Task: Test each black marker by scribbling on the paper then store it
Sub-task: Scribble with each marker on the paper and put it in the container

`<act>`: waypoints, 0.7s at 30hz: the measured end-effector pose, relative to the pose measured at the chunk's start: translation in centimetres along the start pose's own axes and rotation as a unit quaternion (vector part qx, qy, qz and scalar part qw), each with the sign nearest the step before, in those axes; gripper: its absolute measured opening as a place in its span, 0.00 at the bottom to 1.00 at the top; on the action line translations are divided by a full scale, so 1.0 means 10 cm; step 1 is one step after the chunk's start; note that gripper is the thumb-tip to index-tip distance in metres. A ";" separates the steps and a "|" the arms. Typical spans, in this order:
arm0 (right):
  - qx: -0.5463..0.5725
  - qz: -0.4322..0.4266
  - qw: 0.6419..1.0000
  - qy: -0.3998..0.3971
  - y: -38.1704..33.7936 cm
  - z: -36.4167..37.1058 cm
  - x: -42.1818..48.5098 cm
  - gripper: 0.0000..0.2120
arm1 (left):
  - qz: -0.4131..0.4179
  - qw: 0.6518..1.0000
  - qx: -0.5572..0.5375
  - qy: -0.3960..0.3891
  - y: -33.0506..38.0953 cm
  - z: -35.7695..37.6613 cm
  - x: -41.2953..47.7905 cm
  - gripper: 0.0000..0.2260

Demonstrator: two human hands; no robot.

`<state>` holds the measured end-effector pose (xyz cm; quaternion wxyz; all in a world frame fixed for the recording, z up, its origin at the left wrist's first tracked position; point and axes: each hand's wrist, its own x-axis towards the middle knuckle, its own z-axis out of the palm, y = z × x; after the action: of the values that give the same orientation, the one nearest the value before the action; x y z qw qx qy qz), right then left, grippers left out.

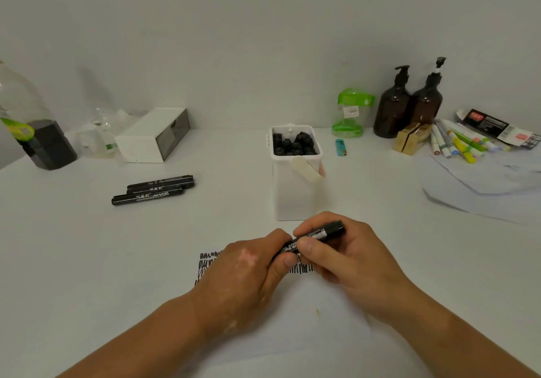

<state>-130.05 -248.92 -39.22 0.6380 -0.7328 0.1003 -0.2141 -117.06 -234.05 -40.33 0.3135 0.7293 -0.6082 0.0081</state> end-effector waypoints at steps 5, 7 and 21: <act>0.005 0.004 1.000 -0.019 -0.02 0.01 -0.02 0.03 | -0.004 1.000 -0.025 -0.011 0.05 -0.01 -0.05 0.04; 0.015 0.007 0.999 -0.027 -0.02 0.02 -0.03 0.04 | -0.001 1.000 -0.030 -0.009 0.07 -0.01 -0.06 0.07; 0.085 -0.001 0.987 0.140 -0.15 -0.24 0.05 0.01 | -0.067 0.998 0.019 -0.002 -0.01 0.08 -0.03 0.24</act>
<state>-130.85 -251.00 -37.42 0.6777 -0.6388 0.1693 -0.3225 -117.34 -234.13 -41.16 0.2982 0.7743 -0.5581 -0.0030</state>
